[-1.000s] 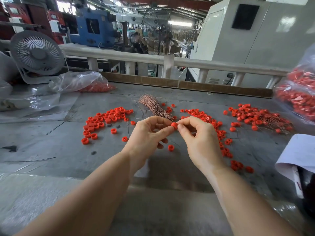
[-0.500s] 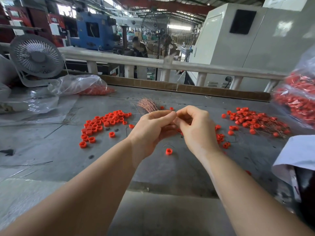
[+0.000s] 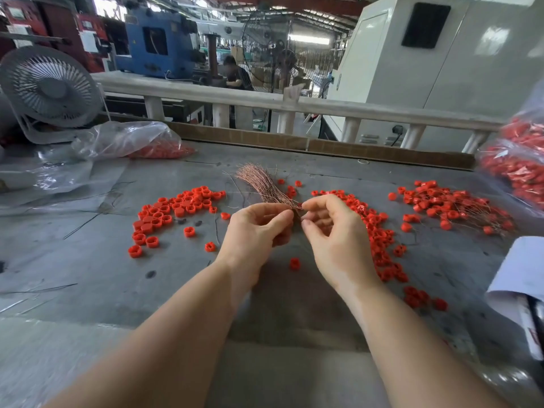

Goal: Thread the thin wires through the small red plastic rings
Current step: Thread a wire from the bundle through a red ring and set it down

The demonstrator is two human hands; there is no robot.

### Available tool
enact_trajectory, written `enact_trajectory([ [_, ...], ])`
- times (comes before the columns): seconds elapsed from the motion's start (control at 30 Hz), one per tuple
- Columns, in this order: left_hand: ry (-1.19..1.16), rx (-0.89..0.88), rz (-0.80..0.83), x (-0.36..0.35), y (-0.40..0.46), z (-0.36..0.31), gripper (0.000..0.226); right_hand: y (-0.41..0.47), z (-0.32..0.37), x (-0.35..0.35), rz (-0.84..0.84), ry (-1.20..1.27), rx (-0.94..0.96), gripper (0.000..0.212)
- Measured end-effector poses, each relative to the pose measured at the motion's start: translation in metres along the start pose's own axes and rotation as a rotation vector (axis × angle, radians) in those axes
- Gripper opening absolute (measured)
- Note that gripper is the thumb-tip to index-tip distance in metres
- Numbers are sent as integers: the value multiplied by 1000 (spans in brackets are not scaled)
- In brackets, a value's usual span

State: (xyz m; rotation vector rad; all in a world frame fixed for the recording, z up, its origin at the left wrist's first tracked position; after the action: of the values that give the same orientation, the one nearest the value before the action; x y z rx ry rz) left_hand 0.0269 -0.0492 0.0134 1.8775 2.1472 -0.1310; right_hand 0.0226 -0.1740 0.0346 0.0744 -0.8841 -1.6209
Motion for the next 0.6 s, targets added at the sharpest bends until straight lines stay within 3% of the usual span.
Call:
enact_trajectory([
  [0.17, 75, -47, 68, -7, -6, 0, 17, -3, 2, -1, 28, 12, 15, 22],
  [0.43, -103, 57, 101, -11, -7, 4, 5, -3, 0, 2, 40, 68, -6, 18],
  [0.6, -46, 43, 82, -10, -6, 5, 8, -2, 0, 3, 15, 91, -35, 13],
])
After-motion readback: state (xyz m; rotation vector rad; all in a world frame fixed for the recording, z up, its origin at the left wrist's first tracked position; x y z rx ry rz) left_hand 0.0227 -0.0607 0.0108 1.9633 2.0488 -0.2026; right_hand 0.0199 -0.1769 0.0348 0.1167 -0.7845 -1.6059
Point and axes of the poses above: each hand's wrist, its own y-axis towards the middle knuckle, its own x-axis out of the back of the hand, z = x × y, the point moved 4 cm from there along y, towards the middle knuckle, and after that the axes turned 1 degree about -y, right-handed, at the moved point
